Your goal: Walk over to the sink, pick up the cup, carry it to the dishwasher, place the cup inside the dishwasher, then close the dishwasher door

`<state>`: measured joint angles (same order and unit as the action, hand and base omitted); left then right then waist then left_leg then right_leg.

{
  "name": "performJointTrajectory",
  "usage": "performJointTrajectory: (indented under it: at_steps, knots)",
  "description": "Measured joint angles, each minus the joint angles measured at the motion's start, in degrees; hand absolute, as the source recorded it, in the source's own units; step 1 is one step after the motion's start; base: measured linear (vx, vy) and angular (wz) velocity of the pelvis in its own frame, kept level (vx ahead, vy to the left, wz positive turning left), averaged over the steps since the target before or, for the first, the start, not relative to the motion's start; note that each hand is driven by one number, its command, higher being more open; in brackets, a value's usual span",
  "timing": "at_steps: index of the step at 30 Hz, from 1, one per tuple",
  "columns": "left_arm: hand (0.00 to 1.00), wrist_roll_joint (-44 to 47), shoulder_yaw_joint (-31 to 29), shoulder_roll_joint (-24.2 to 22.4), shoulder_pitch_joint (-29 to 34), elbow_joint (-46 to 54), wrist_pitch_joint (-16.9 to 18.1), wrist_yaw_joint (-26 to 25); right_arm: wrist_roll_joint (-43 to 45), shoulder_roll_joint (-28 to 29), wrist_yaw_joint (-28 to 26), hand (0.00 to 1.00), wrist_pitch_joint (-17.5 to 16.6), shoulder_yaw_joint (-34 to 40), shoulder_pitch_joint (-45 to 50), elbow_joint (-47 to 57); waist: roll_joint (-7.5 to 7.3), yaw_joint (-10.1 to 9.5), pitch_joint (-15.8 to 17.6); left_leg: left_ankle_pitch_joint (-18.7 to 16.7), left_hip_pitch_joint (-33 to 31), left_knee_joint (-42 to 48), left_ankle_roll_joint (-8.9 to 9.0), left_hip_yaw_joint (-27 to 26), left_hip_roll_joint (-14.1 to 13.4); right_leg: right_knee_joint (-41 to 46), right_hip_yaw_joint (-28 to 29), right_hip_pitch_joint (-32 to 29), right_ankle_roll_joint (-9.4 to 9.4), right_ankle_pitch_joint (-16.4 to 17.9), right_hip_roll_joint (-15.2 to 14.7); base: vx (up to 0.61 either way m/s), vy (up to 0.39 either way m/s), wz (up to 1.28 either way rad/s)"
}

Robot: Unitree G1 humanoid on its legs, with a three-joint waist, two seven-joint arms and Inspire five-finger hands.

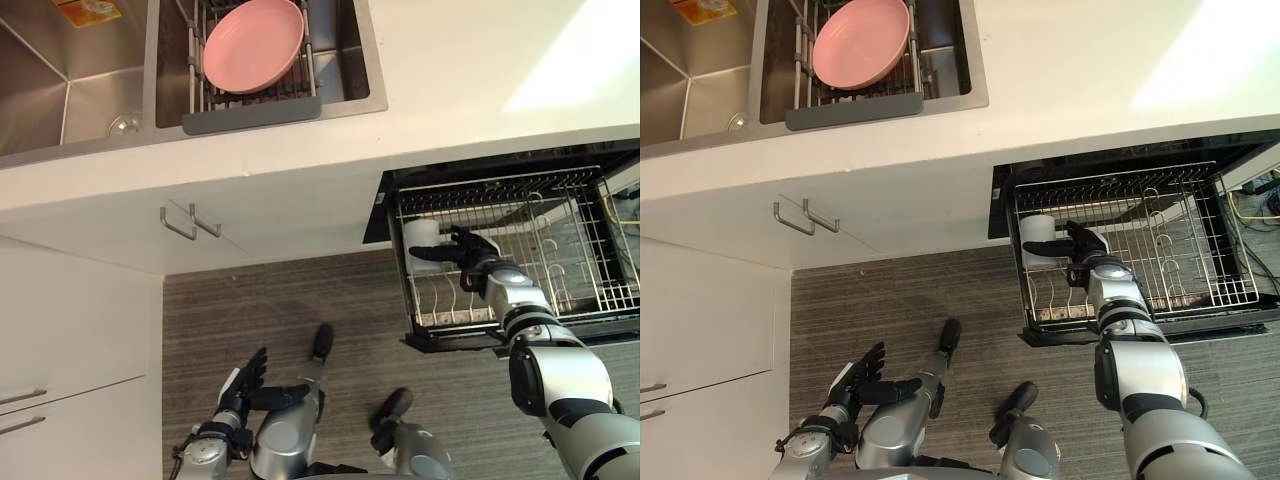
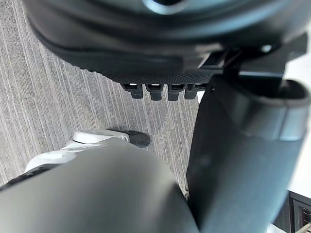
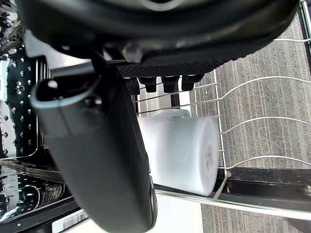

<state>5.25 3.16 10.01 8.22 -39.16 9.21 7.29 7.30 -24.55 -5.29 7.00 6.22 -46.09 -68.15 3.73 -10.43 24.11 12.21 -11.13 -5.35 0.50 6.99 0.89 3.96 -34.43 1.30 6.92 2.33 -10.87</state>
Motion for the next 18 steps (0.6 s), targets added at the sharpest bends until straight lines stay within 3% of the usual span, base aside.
performJointTrajectory:
  at_steps: [5,8,13,18]
  knots:
    - [1.0,-1.2,0.0,-0.1,-0.1,-0.2,-0.8,-1.8,0.6,0.1,-0.1,1.0,0.0,-1.2,0.1,2.4,-0.24,0.11,0.0,-0.2,1.6,0.0,0.24,-1.6,-0.2,0.0,1.6,0.8,0.16,-0.1,-0.1,-0.02,-0.001,-0.16]
    - [1.0,-3.1,-0.6,-0.2,-0.3,-1.6,-0.7,-3.6,1.9,0.6,-0.8,1.0,-0.3,-2.2,2.1,6.6,-1.1,0.33,-0.5,-0.9,3.8,0.0,0.53,-3.1,-0.5,-0.6,3.0,2.4,0.23,-0.2,0.0,-0.01,-0.016,-0.25]
    - [1.0,-5.4,-5.0,0.0,-0.2,-7.3,-1.5,-6.1,5.3,2.9,-1.3,1.0,-0.5,-3.2,12.7,21.1,-5.16,1.77,-5.9,-2.9,6.0,-0.1,0.7,-6.3,-1.2,-2.4,6.0,3.6,0.26,-0.2,0.4,0.03,-0.033,-0.31]
    - [1.0,-5.2,-9.7,-0.4,0.5,-11.4,-3.4,-5.7,8.5,6.5,-1.3,1.0,-2.5,-1.6,26.3,37.1,-6.59,4.89,-9.5,-4.3,8.3,0.0,0.55,-8.8,-1.0,-3.4,8.2,5.0,0.51,-0.2,0.3,0.1,-0.028,-0.29]
